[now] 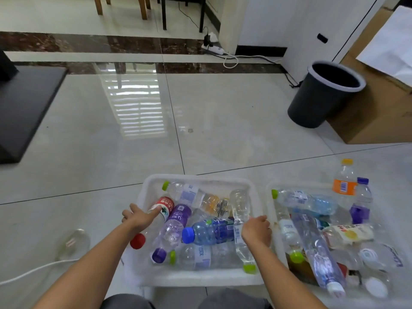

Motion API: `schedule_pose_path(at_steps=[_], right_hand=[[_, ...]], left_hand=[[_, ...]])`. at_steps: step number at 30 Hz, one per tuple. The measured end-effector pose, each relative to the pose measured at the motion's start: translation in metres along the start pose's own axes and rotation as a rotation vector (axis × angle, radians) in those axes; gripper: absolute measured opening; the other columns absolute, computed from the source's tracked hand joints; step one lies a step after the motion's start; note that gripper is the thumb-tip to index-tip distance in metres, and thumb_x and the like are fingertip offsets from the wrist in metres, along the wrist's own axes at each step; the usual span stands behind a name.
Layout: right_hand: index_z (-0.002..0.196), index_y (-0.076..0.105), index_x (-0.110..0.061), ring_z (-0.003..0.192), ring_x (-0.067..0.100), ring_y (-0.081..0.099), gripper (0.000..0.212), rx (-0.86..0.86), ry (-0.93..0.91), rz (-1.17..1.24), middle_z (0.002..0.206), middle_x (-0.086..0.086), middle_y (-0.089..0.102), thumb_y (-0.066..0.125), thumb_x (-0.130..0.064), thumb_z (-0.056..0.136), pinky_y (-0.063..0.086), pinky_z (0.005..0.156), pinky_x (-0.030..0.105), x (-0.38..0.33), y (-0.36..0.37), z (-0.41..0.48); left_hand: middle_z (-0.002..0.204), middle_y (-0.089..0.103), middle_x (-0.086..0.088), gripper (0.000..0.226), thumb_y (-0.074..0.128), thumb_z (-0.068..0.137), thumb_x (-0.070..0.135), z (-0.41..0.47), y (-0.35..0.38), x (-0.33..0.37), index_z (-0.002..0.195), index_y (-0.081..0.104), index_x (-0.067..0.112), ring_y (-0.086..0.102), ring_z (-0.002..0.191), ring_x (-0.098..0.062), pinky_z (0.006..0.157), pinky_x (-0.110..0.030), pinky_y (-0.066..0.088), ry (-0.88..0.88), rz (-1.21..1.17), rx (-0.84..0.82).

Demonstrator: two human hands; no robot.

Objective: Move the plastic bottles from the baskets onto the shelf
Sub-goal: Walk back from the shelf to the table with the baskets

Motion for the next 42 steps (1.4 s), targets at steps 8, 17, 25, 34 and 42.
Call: schedule_pose_path(at_steps=[8,17,25,34,42], right_hand=[[0.135,0.044,0.001,0.118,0.038,0.052,0.062,-0.145,0.003,0.365,0.133,0.022,0.052,0.029,-0.049,0.101,0.041,0.090,0.039,0.008,0.011,0.020],[0.107,0.060,0.002,0.083,0.027,0.050,0.049,-0.137,0.092,0.632,0.098,0.015,0.055,0.048,-0.045,0.097,0.040,0.076,0.034,0.015,0.013,0.020],[0.109,0.059,0.003,0.080,0.030,0.052,0.052,-0.104,0.199,0.785,0.090,0.011,0.053,0.064,-0.045,0.088,0.047,0.080,0.040,0.002,-0.014,0.002],[0.112,0.060,0.001,0.092,0.034,0.060,0.057,-0.072,0.176,0.764,0.112,0.020,0.063,0.065,-0.050,0.085,0.054,0.087,0.044,-0.030,-0.167,-0.044],[0.076,0.043,-0.012,0.066,0.019,0.045,0.046,-0.068,0.137,0.822,0.077,0.005,0.045,0.071,-0.048,0.081,0.044,0.074,0.036,-0.080,-0.394,-0.150]], left_hand=[[0.126,0.054,-0.027,0.066,0.035,0.100,0.049,0.013,-0.034,-0.028,0.132,0.045,-0.008,0.056,0.110,-0.041,0.093,-0.047,0.049,-0.028,-0.217,-0.004],[0.105,0.064,-0.020,0.047,0.045,0.098,0.043,0.003,-0.052,-0.031,0.102,0.062,-0.001,0.060,0.089,-0.034,0.073,-0.036,0.050,0.052,0.051,0.143],[0.083,0.061,-0.017,0.046,0.052,0.093,0.045,-0.017,-0.078,-0.016,0.070,0.058,0.006,0.057,0.081,-0.034,0.068,-0.033,0.041,0.035,-0.120,0.323],[0.065,0.055,-0.013,0.048,0.059,0.089,0.041,-0.119,-0.160,0.048,0.055,0.049,0.008,0.052,0.071,-0.032,0.061,-0.032,0.035,0.051,-0.274,0.295],[0.084,0.066,-0.021,0.045,0.060,0.088,0.047,-0.277,-0.313,0.133,0.070,0.066,0.006,0.059,0.082,-0.036,0.076,-0.038,0.046,0.121,-0.263,0.255]])
Point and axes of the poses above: each hand's wrist, its own z-axis towards the middle knuckle, its own y-axis out of the palm, x = y × z, the point moved 4 cm from there along z, towards the middle knuckle
